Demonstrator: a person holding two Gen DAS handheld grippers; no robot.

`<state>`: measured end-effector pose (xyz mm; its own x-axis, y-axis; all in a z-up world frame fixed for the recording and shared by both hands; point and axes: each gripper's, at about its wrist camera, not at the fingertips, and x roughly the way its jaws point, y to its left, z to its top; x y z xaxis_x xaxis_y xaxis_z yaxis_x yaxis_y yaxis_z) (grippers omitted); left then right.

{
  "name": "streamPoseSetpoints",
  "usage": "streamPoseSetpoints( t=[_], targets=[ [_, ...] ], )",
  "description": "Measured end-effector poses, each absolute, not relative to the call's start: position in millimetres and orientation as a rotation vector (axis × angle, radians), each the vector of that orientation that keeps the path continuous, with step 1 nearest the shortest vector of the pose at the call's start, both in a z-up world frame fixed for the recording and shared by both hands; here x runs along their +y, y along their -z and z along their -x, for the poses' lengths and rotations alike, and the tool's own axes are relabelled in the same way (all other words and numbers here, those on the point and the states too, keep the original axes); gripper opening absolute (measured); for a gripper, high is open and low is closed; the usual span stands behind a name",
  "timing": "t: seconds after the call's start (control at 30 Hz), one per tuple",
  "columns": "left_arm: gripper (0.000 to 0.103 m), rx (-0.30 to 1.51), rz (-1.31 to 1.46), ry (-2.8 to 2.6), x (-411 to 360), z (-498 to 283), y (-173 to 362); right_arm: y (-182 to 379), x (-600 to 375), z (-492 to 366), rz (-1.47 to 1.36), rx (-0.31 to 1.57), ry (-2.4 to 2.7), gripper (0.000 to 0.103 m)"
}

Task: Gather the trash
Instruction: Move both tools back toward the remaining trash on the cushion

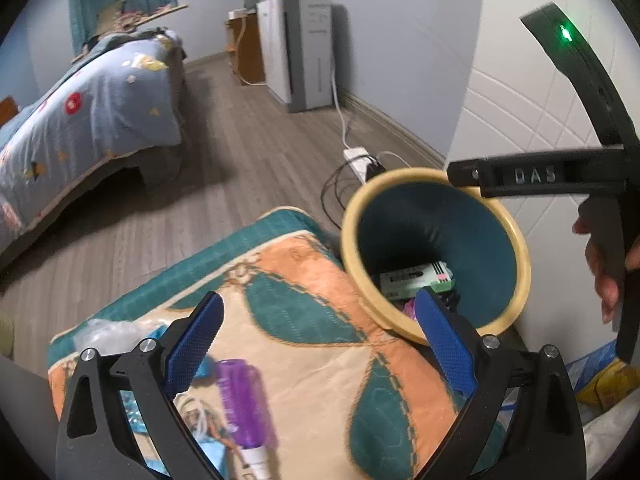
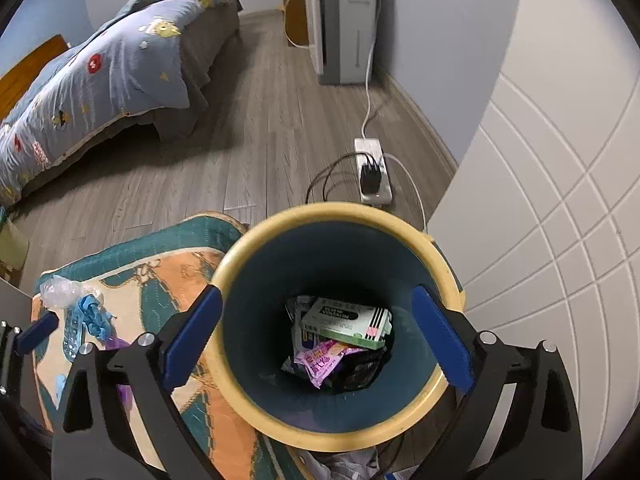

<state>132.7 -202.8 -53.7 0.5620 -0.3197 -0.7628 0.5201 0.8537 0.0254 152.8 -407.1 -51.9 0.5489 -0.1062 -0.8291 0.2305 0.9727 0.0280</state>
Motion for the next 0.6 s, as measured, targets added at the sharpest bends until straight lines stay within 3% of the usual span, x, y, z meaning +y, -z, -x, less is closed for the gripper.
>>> streamPoseSetpoints(
  t=[0.6],
  targets=[
    [0.096, 0.835, -0.166, 0.28, -71.0, -144.6, 34.9, 27.6, -280.9, -153.2, 0.033, 0.871, 0.061, 0.097]
  ],
)
